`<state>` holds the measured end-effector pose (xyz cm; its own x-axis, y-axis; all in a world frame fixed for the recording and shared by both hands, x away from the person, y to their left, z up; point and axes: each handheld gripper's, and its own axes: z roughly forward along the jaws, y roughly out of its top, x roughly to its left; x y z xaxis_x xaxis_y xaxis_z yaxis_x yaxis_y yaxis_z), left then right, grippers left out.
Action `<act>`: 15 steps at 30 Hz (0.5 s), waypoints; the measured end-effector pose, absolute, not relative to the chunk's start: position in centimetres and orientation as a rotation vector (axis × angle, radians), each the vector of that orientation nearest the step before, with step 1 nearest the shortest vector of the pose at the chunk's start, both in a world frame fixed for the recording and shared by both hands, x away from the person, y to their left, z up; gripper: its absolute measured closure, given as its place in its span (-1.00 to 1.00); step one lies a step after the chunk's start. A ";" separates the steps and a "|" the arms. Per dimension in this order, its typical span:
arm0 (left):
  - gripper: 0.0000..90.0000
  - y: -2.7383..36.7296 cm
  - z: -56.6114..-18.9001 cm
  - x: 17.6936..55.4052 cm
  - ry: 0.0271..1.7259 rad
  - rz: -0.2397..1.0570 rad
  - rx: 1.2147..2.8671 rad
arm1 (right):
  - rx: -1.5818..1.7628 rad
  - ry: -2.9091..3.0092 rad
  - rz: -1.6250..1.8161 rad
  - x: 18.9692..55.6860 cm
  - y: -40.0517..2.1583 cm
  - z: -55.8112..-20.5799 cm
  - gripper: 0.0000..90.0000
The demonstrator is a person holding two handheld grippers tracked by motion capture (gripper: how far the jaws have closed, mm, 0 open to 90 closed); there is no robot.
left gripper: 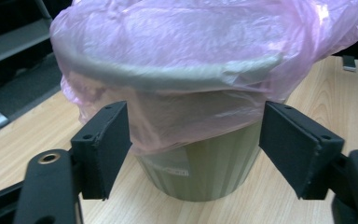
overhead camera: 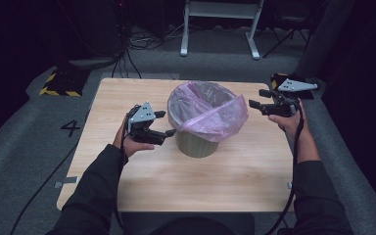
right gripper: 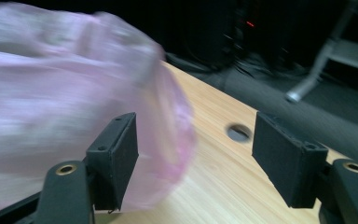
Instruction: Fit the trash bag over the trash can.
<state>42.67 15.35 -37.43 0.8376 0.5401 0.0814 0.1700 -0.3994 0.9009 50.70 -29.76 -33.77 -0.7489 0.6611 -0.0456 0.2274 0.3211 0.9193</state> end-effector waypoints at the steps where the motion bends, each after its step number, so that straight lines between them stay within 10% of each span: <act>1: -0.41 15.2 -37.5 42.7 0.519 0.438 1.976 | 0.760 2.185 1.419 50.5 -29.6 -33.6 -0.32; 15: -0.18 14.0 -38.4 42.1 0.516 0.482 1.990 | 0.693 2.327 1.422 50.8 -25.4 -32.8 -0.47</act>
